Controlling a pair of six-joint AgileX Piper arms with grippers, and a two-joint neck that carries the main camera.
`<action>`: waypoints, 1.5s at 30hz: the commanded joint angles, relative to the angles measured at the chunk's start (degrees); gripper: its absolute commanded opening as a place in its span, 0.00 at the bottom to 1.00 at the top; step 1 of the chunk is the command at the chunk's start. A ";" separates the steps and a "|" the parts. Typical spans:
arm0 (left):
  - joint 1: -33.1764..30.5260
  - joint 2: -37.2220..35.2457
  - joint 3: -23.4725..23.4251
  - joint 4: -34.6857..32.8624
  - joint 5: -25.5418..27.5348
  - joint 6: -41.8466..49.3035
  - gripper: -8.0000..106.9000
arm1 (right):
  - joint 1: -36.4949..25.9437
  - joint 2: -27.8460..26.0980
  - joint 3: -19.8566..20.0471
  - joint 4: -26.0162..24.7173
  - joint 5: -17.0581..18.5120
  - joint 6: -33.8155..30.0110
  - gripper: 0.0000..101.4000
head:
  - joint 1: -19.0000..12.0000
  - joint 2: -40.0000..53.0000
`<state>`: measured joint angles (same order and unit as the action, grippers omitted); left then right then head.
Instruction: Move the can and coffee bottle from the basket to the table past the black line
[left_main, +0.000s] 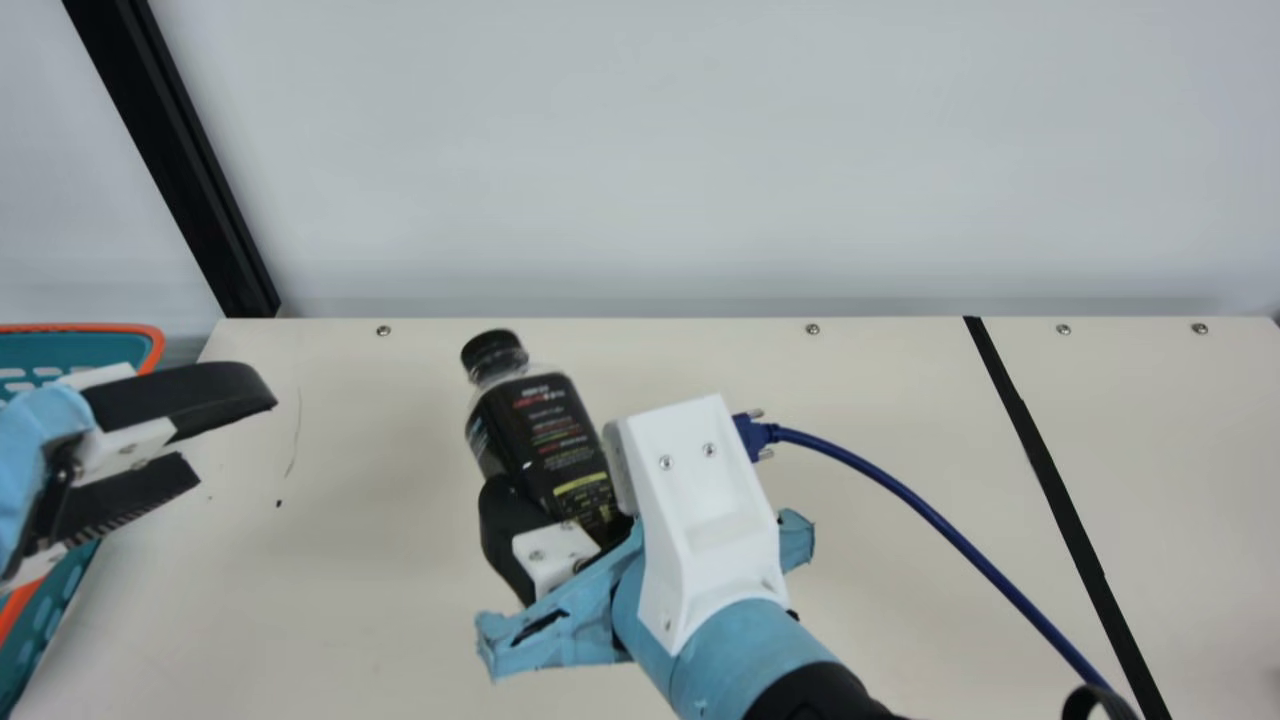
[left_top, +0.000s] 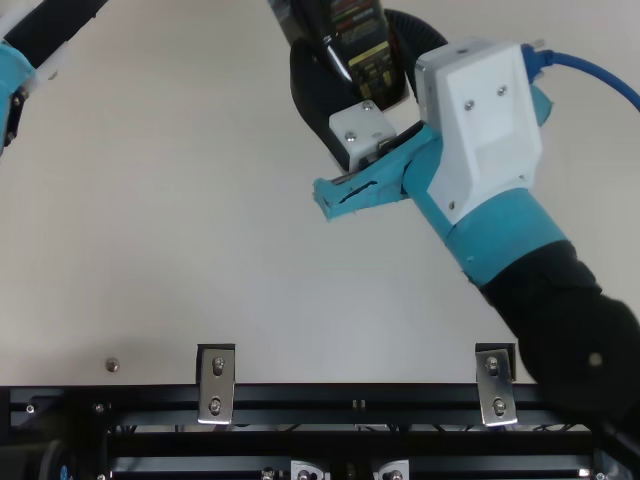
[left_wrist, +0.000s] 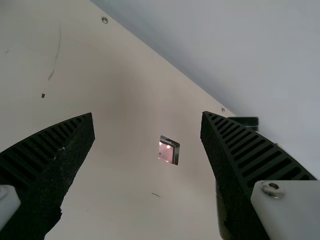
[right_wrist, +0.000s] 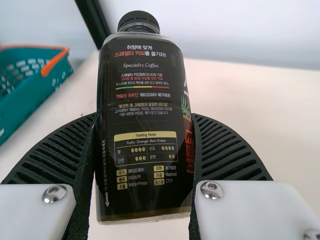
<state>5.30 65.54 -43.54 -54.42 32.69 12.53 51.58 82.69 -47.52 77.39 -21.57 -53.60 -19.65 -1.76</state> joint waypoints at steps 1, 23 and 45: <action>0.00 0.00 0.00 0.00 0.00 0.00 0.85 | 1.42 0.13 -0.01 -2.28 -6.77 5.91 0.00 | -1.40 -0.41; 0.00 0.00 0.00 0.00 0.00 0.00 0.85 | 7.81 8.31 6.08 -9.25 -23.28 2.17 0.00 | -1.40 -0.41; 0.00 0.00 0.00 0.00 0.00 0.00 0.85 | -5.65 5.93 8.98 -36.40 -8.10 7.58 0.00 | -1.40 -0.41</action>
<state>5.30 65.54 -43.54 -54.42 32.69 12.53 46.99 88.68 -38.54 45.60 -30.85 -47.58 -20.23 -1.76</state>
